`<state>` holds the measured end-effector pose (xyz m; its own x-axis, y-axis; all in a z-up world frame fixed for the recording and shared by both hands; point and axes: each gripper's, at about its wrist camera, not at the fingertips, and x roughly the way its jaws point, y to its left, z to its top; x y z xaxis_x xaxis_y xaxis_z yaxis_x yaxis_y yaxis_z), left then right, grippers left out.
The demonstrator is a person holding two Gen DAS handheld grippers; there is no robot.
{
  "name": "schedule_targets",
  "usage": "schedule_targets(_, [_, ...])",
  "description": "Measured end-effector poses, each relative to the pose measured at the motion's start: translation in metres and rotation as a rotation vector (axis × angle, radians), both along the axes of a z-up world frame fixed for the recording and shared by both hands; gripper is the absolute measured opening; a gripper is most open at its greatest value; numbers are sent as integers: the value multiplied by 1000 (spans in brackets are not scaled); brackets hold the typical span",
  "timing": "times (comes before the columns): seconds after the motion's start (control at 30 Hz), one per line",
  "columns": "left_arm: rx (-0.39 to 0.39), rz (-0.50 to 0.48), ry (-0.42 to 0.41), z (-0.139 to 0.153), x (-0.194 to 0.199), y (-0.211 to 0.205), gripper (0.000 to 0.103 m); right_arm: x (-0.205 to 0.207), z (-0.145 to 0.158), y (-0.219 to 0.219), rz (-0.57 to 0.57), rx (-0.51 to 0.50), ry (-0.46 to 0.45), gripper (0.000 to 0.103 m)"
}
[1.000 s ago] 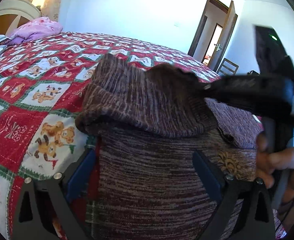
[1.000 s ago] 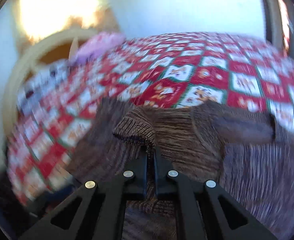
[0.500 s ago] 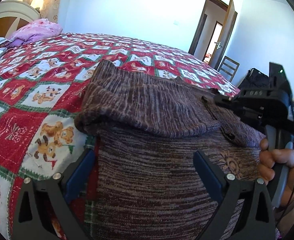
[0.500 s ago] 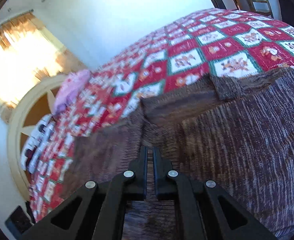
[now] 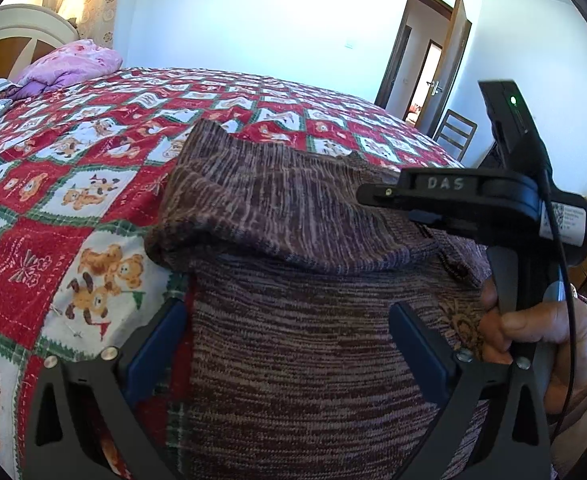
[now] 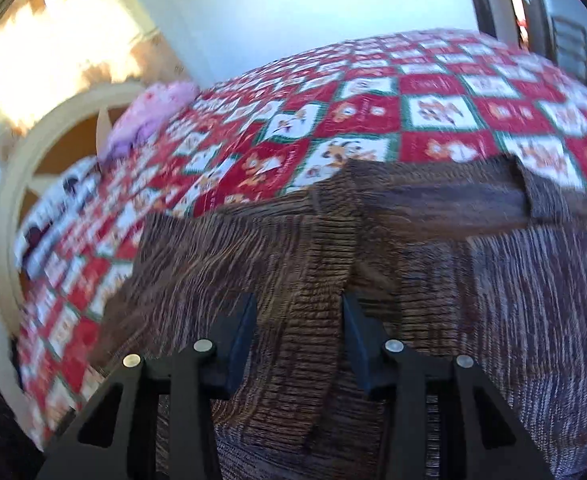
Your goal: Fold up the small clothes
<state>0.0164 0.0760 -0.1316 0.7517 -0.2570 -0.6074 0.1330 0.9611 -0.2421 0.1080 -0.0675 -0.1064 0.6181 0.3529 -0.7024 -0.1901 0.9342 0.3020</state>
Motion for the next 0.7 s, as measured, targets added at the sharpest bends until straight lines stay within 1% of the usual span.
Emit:
schedule_targets(0.03, [0,0,0,0,0,0,103,0,-1,2,9,-9,1,16])
schedule_targets(0.07, [-1,0,0,0,0,0,103,0,-3,4,11,-25,13,7])
schedule_targets(0.17, [1,0,0,0,0,0,103,-2,-1,2,-1,-30,1,4])
schedule_targets(0.3, [0,0,-1,0,0,0,103,-14,22,-4,-20,-41,-65,4])
schedule_targets(0.43, [1,1,-1,0,0,0,103,-20,40,-15,-46,-120,-96,4])
schedule_targets(0.5, [2,1,-1,0,0,0,103,-15,35,-26,-47,-127,-63,4])
schedule_targets(0.57, [6,2,-1,0,0,-1,103,-10,23,-30,-56,-154,-39,4])
schedule_targets(0.63, [7,1,-1,0,1,-1,103,-6,9,-28,-65,-223,-16,4])
schedule_targets(0.67, [9,2,0,0,1,-1,103,-6,2,-27,-66,-250,-25,4])
schedule_targets(0.7, [11,2,0,0,1,-1,103,-7,2,-28,-73,-246,-40,4])
